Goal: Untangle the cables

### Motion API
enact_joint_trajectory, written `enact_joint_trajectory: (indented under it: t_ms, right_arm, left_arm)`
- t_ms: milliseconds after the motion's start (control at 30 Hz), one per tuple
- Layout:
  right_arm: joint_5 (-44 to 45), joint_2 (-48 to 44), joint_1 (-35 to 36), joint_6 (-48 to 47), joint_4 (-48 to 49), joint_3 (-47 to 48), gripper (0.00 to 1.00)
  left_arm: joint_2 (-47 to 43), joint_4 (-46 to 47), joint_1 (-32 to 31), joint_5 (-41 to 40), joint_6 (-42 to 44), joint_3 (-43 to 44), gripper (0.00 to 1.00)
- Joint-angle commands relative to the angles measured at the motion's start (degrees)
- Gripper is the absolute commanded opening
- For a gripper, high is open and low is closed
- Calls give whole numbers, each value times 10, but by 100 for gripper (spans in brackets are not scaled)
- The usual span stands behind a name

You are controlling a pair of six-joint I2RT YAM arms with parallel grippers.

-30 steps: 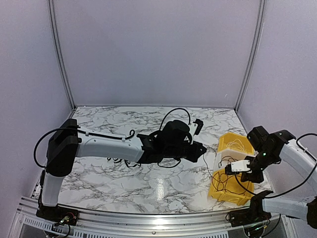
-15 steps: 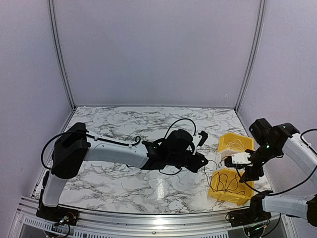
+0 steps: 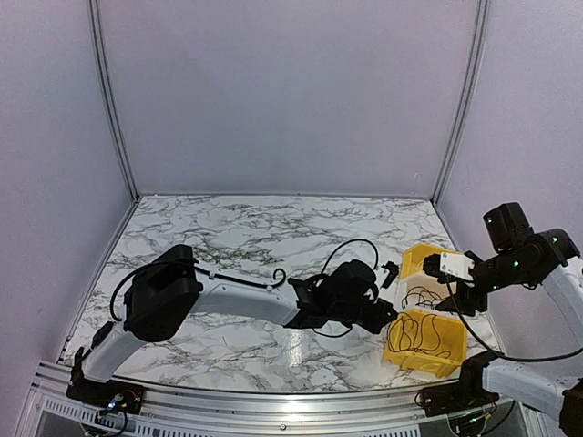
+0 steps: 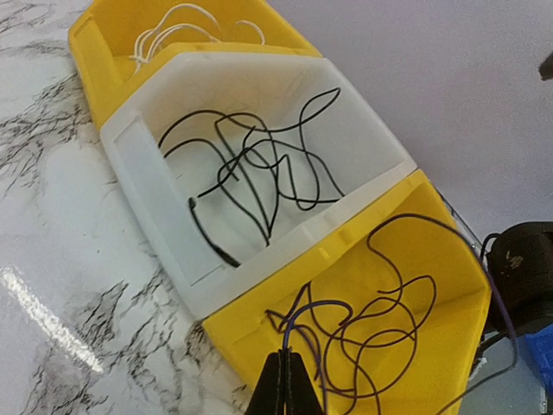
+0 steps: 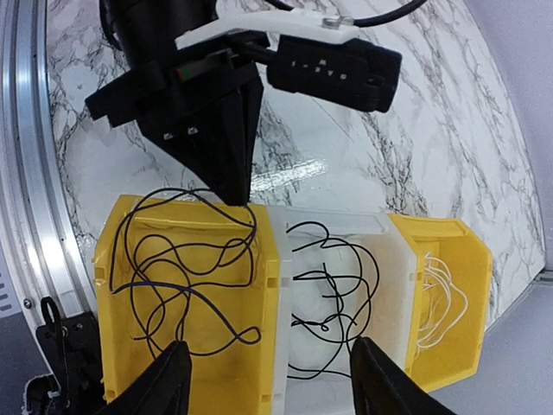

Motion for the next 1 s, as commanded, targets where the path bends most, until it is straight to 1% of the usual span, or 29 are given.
enact_joint_trajectory:
  t_ms: [0,133,267,500,667,767,867,967]
  right_arm:
    - [-27,-13,-24,39,57,13,63]
    - [-10,-23,-31,51,80,6,62]
    - [1,-36,-37,58,94,-2,62]
    - [17,-56,-40,62,110,-19,62]
    - [18,-50,-41,66,118,-32,62]
    - [18,-50,-41,64,120,-43,62]
    - [7,-57,-40,57,108,-48,61]
    - [-17,-62,-40,37,72,-40,58]
  left_arm:
    - [22,17,-21,8,-5,62,0]
    - [45,16,-26,12,-8,103,0]
    - [79,16,-26,30,-31,139,0]
    - [118,16,-29,50,-54,175,0]
    - [127,15,-36,55,-55,183,0]
    - [115,7,-35,55,-42,168,0]
    - [78,6,-34,30,-21,124,9]
    - [38,6,-31,14,-3,91,17]
